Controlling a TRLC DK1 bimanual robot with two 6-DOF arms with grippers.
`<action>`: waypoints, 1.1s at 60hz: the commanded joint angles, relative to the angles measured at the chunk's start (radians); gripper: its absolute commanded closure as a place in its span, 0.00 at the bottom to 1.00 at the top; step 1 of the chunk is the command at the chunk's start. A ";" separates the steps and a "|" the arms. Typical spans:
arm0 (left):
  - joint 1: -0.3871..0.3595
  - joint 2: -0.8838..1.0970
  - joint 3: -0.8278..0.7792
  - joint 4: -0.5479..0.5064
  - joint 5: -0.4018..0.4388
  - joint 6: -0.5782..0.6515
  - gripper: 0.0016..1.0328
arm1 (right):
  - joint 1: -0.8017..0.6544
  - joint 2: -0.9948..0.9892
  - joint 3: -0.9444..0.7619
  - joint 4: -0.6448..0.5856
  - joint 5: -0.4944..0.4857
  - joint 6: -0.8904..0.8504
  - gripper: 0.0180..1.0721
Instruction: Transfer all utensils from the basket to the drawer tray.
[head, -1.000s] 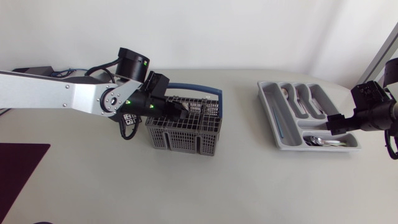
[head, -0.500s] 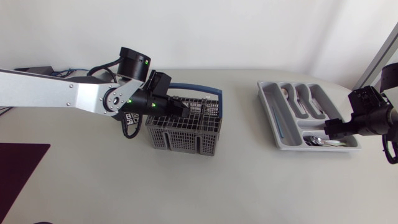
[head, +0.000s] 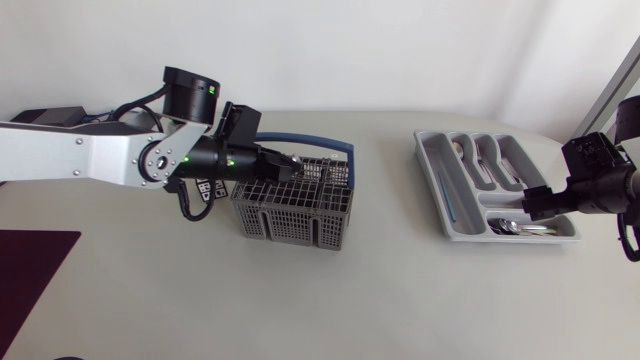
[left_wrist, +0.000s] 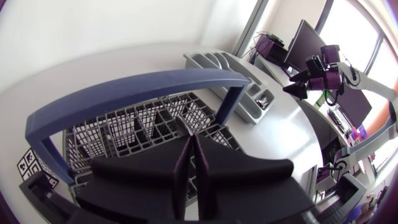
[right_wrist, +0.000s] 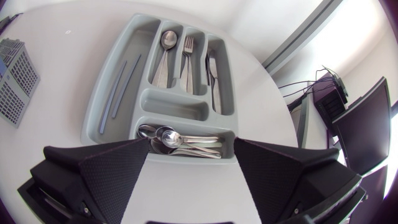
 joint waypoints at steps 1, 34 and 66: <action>0.019 -0.047 -0.049 0.028 0.041 -0.024 0.94 | 0.013 -0.015 -0.009 0.003 0.007 -0.008 0.07; 0.061 -0.310 -0.072 0.074 0.150 -0.149 0.94 | 0.154 -0.181 -0.006 -0.055 0.004 -0.050 0.05; -0.047 -0.378 -0.034 -0.179 0.305 0.043 0.93 | 0.484 -0.293 0.049 -0.256 -0.461 -0.084 0.05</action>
